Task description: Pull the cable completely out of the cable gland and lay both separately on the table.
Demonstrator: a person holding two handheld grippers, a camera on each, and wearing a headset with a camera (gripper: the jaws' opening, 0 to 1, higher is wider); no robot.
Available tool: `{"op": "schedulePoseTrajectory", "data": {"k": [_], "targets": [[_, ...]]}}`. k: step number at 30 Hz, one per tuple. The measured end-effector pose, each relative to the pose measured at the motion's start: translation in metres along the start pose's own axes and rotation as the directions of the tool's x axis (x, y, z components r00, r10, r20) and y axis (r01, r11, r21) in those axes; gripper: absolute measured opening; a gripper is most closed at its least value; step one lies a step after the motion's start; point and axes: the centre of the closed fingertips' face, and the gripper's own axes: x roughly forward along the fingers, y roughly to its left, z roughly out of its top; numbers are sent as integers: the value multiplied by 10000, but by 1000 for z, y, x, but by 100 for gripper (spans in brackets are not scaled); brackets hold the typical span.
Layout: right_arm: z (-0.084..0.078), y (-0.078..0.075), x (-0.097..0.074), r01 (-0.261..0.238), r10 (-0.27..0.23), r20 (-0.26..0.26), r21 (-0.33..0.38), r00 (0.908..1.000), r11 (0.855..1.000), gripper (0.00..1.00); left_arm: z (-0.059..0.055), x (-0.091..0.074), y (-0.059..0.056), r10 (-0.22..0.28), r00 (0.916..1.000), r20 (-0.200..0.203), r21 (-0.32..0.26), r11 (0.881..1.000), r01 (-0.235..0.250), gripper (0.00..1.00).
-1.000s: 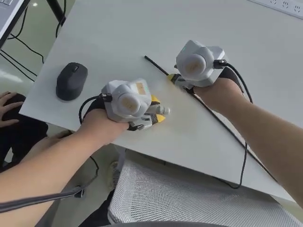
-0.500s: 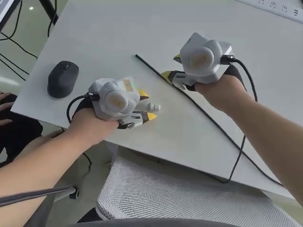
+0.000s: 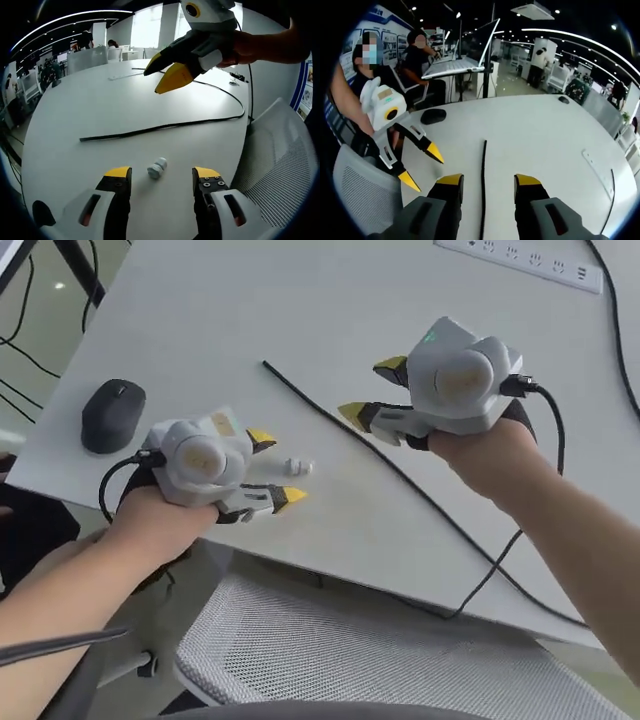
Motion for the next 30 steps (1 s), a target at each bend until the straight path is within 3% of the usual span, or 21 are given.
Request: {"op": "schedulePoseTrajectory", "data": {"k": [8,15,23,30], "targets": [[1,1,-43,128,-155,659,416,9977,9991,42,8,-10,-6,208,9994,276,-346,9992,-199,54],[-8,5,-83,230,-335,1105,948,9933,9952,46,13,-20,-9,461,9980,434,-724,9965,-429,60],[-19,7,-114,378,-660,1571,1763,9854,9836,52,17,-27,-16,590,9963,623,-1077,9928,-521,65],[-33,7,-140,492,-932,1889,2252,9776,9731,55,30,-37,-27,635,9925,1048,-1426,9886,-482,73]]}}
